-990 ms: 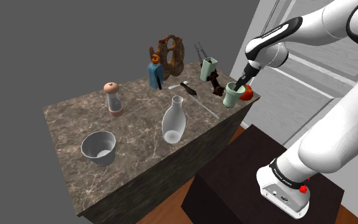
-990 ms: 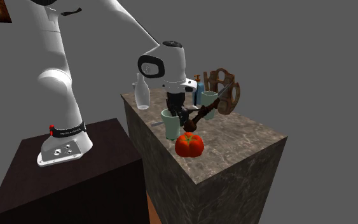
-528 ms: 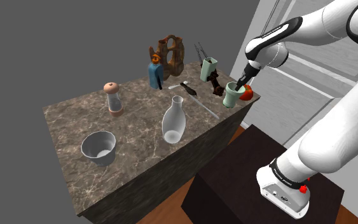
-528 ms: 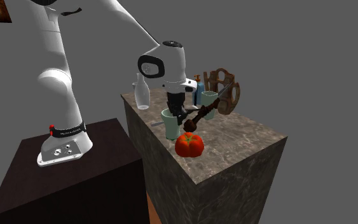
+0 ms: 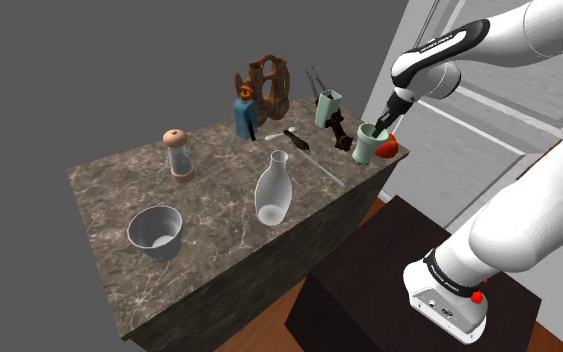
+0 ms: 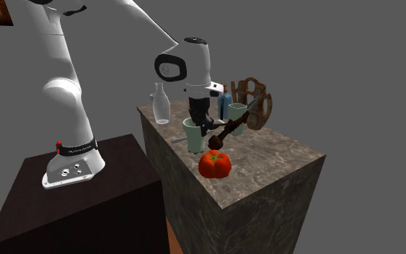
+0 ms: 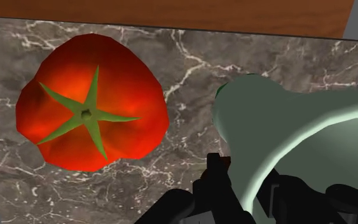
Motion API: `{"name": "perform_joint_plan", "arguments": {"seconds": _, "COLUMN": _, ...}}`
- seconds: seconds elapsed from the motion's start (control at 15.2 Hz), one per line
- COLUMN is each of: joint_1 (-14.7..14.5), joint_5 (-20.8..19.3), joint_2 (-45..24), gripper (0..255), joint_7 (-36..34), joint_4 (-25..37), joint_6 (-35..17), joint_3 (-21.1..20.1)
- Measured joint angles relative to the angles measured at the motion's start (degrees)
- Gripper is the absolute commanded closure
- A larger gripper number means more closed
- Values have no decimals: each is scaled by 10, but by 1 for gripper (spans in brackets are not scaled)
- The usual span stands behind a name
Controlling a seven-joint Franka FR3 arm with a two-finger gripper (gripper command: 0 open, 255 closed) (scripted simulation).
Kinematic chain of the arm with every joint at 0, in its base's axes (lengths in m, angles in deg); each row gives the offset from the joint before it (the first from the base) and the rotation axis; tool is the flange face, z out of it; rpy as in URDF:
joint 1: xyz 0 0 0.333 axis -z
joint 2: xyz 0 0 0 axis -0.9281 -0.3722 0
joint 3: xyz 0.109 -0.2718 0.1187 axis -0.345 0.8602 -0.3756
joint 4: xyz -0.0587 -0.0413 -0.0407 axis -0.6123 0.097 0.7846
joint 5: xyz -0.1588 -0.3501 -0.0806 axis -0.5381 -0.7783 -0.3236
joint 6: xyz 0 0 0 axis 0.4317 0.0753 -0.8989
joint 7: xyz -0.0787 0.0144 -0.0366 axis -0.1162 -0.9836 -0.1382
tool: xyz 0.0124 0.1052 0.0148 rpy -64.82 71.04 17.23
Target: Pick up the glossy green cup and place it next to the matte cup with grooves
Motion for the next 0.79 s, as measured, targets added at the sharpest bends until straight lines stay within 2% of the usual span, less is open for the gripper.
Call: {"name": "perform_joint_plan", "arguments": {"seconds": 0.79, "joint_1": 5, "joint_5": -62, "joint_2": 64, "gripper": 255, "joint_7": -56, "joint_4": 38, "joint_6": 86, "joint_3": -5}}
